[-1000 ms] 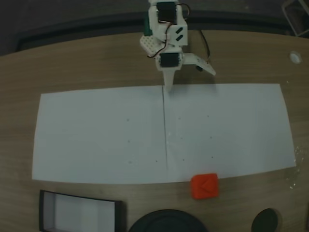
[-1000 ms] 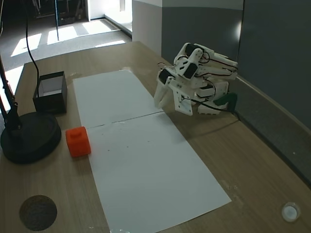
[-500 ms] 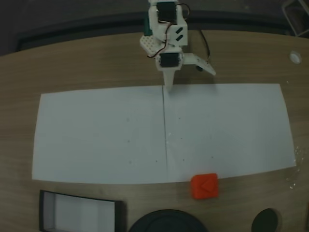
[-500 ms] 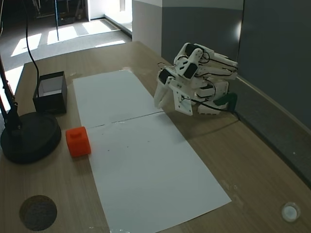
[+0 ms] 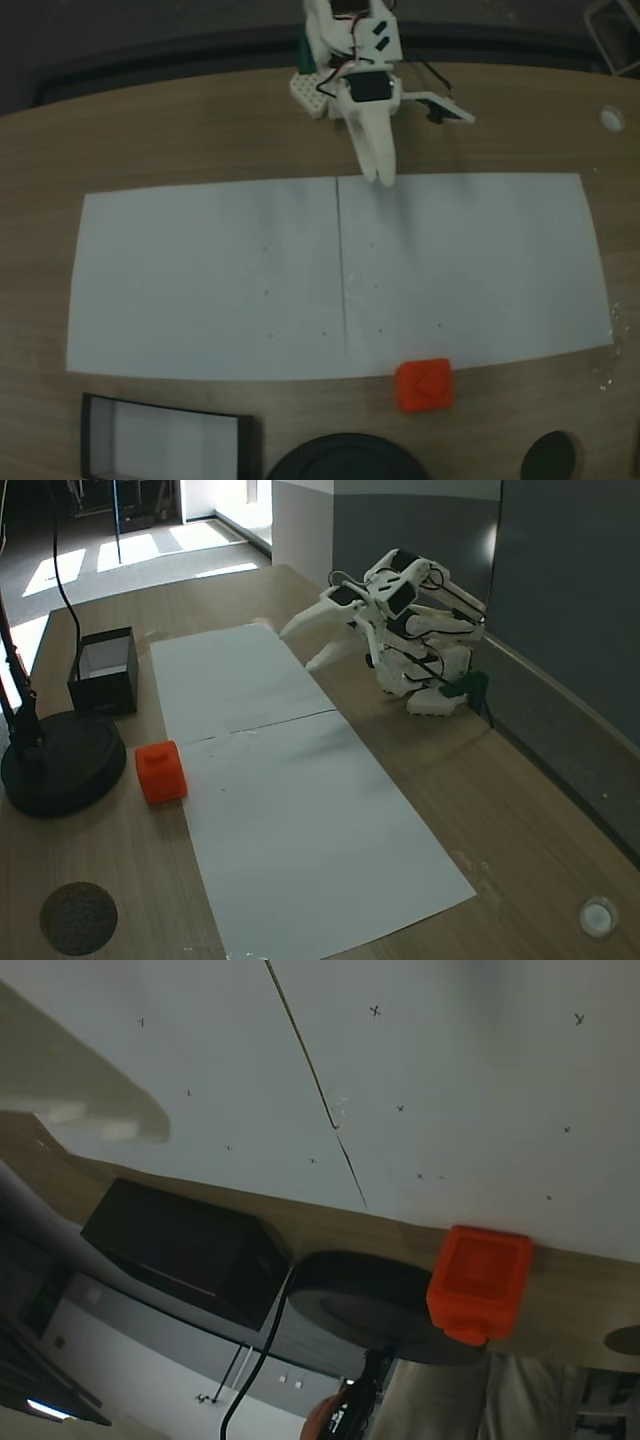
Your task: Grab a orange square and put it in the box.
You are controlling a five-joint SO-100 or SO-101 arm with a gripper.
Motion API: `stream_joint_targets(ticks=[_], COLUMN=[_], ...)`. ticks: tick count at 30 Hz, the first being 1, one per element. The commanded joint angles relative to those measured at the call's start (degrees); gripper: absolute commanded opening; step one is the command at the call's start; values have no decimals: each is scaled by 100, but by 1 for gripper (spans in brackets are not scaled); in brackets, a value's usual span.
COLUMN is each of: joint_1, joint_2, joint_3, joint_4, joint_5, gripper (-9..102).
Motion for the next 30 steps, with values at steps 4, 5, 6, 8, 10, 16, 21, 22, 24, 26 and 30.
stream_joint_targets(ticks=[4,5,6,8,10,16,21,22,24,26,30], joint_1=[-360,-343,-334,-352,-360,-272,-211,-229,-272,-255,-211], joint_2=[-1230,-1626,-2074,-3094,-4219,-7770,-10178,-10564,-11250,-11839,-12735], joint_3=[-967,-1099,-1274,-1793,-2531,-5361,-7734,-8174,-9062,-9923,-11408], joint_4=[-475,-615,-747,-888,-923,-466,378,571,914,1195,1740], joint_5=[53,53,53,53,62,62,290,308,308,308,255], gripper=[30,30,30,30,30,30,30,30,30,30,31])
